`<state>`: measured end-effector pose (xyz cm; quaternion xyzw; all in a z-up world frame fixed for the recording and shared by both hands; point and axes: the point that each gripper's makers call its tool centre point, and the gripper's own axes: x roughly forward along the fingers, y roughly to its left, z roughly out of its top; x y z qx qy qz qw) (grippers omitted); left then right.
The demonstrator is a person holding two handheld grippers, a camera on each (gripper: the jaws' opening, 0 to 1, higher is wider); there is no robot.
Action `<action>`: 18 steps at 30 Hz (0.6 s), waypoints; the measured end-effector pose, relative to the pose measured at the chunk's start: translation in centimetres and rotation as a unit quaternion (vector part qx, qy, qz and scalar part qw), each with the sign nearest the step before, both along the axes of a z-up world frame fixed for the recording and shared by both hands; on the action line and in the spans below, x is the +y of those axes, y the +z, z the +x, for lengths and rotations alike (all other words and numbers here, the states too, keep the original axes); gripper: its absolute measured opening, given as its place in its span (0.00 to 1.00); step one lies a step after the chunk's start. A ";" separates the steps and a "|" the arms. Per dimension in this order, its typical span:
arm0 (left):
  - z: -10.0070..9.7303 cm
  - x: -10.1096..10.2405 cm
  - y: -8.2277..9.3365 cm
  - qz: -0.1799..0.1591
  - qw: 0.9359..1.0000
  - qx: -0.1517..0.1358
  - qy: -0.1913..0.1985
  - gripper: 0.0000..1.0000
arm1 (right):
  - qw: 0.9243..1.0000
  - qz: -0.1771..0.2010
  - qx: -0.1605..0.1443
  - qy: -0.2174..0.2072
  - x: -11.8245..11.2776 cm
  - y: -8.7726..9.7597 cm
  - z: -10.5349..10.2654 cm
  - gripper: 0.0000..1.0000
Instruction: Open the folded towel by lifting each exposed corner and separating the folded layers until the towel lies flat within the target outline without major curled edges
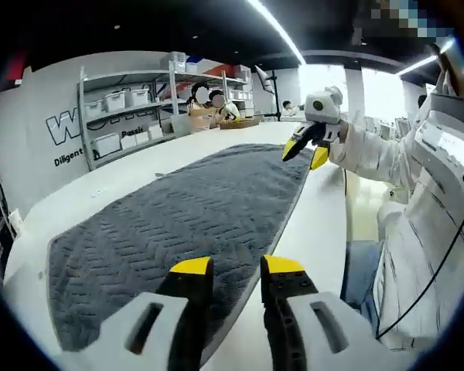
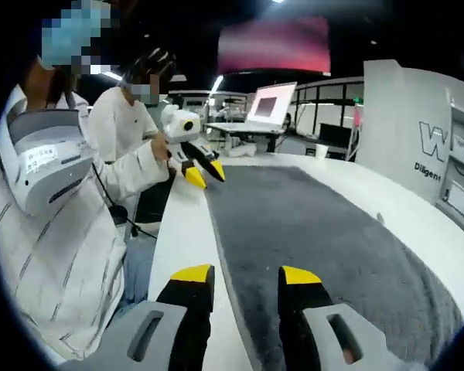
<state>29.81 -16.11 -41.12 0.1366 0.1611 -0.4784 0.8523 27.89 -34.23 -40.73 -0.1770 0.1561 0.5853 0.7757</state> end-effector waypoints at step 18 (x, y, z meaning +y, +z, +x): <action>-1.5 -1.7 -1.9 0.061 0.997 -0.005 -0.049 0.14 | 0.998 -0.053 0.017 0.021 2.0 -3.3 -0.9 0.16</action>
